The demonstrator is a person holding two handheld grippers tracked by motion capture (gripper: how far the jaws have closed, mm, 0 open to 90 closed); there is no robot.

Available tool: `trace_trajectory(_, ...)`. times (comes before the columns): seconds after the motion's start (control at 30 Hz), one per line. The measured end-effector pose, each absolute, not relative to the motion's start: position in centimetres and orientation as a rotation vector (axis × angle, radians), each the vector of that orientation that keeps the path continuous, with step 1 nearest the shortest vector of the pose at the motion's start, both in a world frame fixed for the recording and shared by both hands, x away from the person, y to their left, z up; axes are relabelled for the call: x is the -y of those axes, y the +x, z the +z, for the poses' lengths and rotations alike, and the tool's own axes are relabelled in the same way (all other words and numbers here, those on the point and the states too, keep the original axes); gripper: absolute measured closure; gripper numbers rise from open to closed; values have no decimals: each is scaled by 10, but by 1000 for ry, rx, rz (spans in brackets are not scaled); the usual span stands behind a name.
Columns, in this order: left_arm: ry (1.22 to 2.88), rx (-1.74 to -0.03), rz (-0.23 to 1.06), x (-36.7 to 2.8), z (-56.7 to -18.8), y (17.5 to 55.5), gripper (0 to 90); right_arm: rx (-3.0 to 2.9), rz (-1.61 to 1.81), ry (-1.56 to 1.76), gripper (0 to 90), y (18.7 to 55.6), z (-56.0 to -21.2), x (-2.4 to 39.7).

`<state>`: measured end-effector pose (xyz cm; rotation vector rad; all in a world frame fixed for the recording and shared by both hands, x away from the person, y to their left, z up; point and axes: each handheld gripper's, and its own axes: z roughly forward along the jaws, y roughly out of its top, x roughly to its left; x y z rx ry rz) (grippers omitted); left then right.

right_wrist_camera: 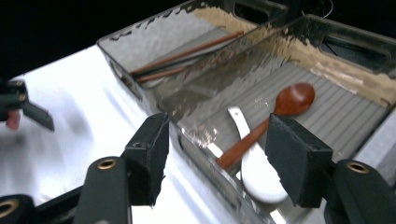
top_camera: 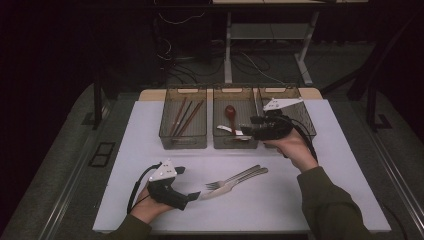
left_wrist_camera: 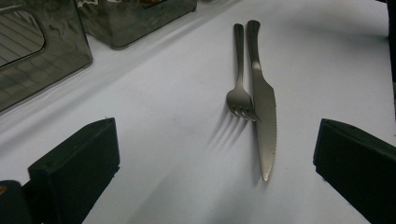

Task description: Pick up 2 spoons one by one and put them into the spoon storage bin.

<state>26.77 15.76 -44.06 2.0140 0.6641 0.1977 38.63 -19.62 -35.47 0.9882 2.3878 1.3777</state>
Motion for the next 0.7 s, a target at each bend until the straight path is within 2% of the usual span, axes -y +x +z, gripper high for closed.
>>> trace_trajectory(0.13, 2016, -662, 199, -157, -441, 268, 0, -2397, 1372, 992, 449, 375, -363, 205)
trace_trajectory(0.7, 2030, -650, 211, -154, -439, 268, 0, -2482, 1276, 973, 768, 333, -401, 216)
